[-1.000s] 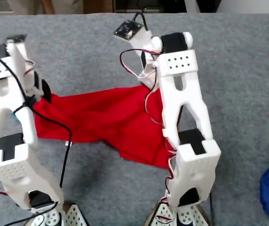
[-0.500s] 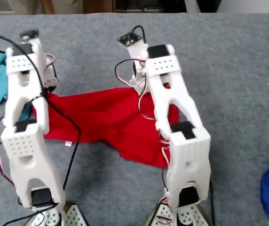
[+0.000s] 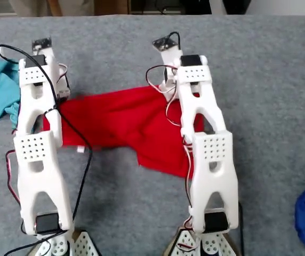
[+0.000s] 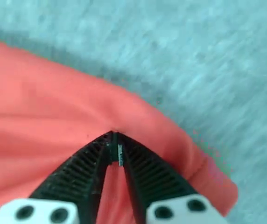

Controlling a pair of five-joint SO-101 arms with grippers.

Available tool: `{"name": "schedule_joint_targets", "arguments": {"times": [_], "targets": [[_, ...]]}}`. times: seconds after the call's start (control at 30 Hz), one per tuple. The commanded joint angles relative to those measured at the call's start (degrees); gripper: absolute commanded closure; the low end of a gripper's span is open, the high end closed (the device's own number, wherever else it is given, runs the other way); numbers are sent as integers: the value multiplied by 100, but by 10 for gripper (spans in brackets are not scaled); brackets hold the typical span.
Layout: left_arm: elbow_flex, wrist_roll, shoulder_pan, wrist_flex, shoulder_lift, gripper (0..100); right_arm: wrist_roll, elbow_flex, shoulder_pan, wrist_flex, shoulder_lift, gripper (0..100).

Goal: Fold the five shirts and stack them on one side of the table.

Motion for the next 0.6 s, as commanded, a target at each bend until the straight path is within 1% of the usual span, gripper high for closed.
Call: {"name": "schedule_joint_targets", "arguments": {"times": [0.0, 0.13, 0.27, 0.37, 0.5, 0.57], "targets": [[-1125, -35, -53, -325, 523, 980, -53, -1226, 338, 264, 576, 990], [-1952, -26, -9, -316, 936, 980, -53, -2281, 462, 484, 1086, 990], [-2400, -18, 53, -229, 1007, 980, -53, -3169, 541, 703, 1446, 990], [-2743, -18, 158, 149, 1007, 979, -53, -3679, 532, 993, 1569, 990], [-3446, -18, 255, 888, 1007, 974, -53, -4435, 505, 1495, 1552, 990], [-3710, -18, 273, 1301, 998, 934, -53, -4462, 470, 1705, 1429, 990]]}}
